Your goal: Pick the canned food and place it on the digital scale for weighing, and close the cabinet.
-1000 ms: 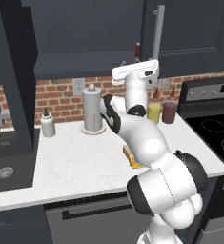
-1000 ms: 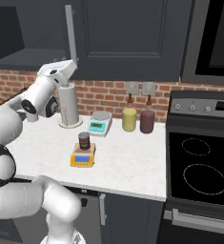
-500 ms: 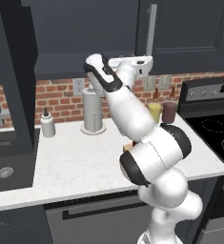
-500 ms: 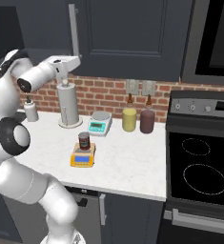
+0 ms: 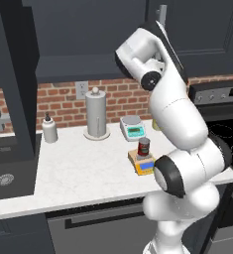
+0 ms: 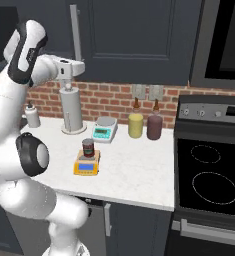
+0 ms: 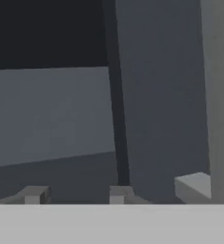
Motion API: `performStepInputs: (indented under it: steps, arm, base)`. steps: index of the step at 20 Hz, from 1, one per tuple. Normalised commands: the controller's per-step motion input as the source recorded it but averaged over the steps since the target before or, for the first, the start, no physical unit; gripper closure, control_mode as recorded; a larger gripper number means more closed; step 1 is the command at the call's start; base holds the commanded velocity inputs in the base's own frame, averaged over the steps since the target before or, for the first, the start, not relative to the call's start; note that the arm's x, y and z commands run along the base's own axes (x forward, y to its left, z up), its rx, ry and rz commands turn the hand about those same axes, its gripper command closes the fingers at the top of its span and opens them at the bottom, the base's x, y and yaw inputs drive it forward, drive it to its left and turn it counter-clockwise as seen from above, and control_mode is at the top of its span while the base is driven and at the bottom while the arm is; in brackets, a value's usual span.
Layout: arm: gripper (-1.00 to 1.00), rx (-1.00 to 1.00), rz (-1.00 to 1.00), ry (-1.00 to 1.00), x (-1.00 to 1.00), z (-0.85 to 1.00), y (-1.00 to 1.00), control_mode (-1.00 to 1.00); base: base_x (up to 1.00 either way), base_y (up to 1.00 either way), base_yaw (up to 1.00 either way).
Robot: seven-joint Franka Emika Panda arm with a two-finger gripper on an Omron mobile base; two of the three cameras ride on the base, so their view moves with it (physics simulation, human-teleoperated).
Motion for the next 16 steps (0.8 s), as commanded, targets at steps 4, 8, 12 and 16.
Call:
performStepInputs:
  steps: [4, 8, 12, 16]
  arm:
    - [-1.00, 0.20, 0.00, -0.50, -1.00, -0.01, -0.25, -1.00]
    - [-1.00, 0.02, 0.00, -0.77, -1.00, 0.00, 0.00, -1.00]
    - [-1.00, 0.01, 0.00, -0.40, -0.35, 0.02, 0.00, -1.00]
    - [-1.00, 0.03, 0.00, -0.23, -0.07, 0.08, -0.03, -1.00]
  base:
    - [0.00, 0.00, 0.00]
    - [0.00, 0.00, 0.00]
    - [0.00, 0.00, 0.00]
    - [0.00, 0.00, 0.00]
